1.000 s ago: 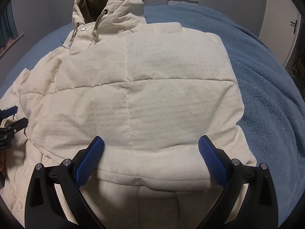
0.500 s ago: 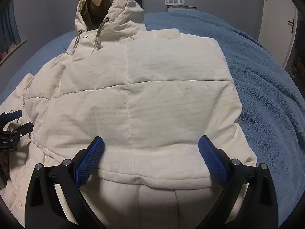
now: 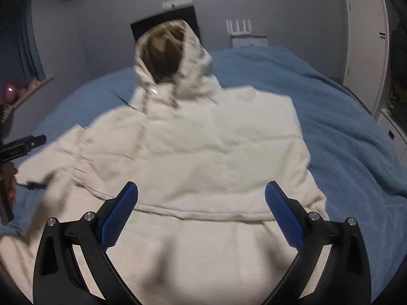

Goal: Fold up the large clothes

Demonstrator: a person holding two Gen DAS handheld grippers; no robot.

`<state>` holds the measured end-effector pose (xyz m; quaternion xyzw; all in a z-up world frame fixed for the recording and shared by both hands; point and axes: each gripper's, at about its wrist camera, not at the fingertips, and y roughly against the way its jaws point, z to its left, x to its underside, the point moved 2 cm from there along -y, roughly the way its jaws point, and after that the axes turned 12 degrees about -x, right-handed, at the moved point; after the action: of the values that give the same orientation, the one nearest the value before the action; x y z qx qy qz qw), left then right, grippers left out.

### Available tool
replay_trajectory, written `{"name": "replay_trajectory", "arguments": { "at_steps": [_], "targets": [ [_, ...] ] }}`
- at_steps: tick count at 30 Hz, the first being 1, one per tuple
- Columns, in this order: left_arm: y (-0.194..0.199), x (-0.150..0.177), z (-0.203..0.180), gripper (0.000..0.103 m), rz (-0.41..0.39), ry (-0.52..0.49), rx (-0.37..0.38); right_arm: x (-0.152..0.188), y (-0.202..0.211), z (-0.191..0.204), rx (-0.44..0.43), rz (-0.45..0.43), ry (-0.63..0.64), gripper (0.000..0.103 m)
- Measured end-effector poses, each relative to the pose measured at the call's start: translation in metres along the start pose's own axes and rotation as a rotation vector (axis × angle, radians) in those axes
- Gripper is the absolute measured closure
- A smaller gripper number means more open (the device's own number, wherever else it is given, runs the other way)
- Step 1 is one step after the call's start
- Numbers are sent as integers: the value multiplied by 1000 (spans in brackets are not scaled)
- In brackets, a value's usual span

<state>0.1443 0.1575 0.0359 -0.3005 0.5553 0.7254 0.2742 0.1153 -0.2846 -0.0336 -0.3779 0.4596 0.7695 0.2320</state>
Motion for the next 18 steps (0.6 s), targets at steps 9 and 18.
{"name": "replay_trajectory", "arguments": {
  "at_steps": [9,18],
  "targets": [
    [-38,46,114,6,200,168,-166,-3,-6,65,-89,38,38,7],
    [-84,110,193,10,475,576,-152,24,-31,91,-90,132,96,7]
  ]
}}
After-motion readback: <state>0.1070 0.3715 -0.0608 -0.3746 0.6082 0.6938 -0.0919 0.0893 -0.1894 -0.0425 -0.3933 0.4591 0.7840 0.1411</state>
